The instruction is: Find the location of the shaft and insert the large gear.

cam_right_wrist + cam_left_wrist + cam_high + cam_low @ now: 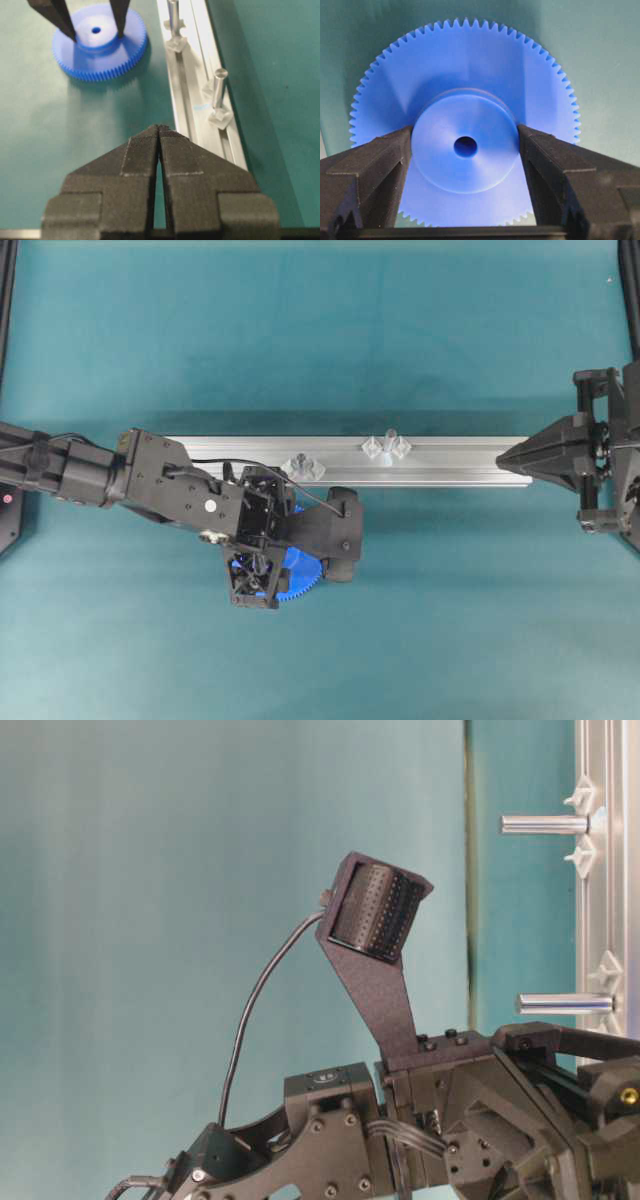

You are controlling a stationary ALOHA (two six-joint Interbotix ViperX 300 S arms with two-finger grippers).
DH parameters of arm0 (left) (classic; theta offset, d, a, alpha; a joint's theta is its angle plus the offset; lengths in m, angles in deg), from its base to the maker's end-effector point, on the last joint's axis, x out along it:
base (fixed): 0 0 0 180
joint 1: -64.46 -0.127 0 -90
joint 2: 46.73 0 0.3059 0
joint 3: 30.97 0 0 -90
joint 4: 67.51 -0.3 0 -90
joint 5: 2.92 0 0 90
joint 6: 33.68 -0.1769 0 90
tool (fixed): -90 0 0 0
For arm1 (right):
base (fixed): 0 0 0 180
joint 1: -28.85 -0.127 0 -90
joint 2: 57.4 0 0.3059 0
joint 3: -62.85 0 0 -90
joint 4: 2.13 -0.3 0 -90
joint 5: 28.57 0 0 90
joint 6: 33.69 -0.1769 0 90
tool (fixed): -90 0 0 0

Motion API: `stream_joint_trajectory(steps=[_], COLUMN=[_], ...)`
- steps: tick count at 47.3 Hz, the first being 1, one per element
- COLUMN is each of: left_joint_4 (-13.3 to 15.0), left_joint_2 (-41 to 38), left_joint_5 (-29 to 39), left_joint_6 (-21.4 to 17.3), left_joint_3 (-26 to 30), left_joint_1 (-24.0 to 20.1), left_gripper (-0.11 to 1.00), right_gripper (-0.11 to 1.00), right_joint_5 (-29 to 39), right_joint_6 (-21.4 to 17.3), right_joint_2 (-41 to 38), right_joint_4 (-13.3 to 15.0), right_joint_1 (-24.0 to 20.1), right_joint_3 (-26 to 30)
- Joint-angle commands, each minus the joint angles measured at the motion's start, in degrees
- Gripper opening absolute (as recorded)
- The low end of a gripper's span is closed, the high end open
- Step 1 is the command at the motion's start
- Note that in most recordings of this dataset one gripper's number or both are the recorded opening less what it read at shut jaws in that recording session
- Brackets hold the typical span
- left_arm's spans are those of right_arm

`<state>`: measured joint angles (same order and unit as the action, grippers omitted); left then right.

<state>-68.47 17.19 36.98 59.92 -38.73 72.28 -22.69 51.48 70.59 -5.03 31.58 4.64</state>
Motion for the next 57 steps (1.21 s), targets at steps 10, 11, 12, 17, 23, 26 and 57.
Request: stream_joint_trajectory(steps=[10, 11, 12, 17, 23, 26, 57], left_joint_4=[-0.2, -0.2, -0.2, -0.2, -0.2, -0.2, -0.4], left_joint_2=[1.8, 2.1, 2.2, 3.1, 3.9, 4.1, 4.4], left_joint_5=[0.1, 0.2, 0.2, 1.2, 3.8, 5.1, 19.8], left_joint_6=[-0.2, -0.2, -0.2, -0.2, -0.2, -0.3, -7.6], left_joint_3=[1.8, 1.9, 2.1, 3.0, 4.7, 5.7, 21.0], left_joint_1=[0.0, 0.0, 0.0, 0.0, 0.0, 0.0, -3.6], left_gripper=[0.72, 0.72, 0.72, 0.72, 0.72, 0.72, 0.72], right_gripper=[0.03, 0.03, 0.03, 0.03, 0.03, 0.03, 0.03], right_joint_5=[-0.3, -0.3, -0.3, -0.3, -0.2, -0.3, -0.3], right_joint_6=[-0.5, -0.5, -0.5, -0.5, -0.5, -0.5, -0.4], right_joint_2=[-0.2, -0.2, -0.2, -0.2, -0.2, -0.1, 1.6], right_joint_4=[0.1, 0.0, 0.0, 0.0, 0.0, 0.1, 0.1], right_joint_1=[0.1, 0.1, 0.1, 0.1, 0.1, 0.1, 0.9], right_joint_3=[0.5, 0.4, 0.4, 0.4, 0.4, 0.4, 0.2])
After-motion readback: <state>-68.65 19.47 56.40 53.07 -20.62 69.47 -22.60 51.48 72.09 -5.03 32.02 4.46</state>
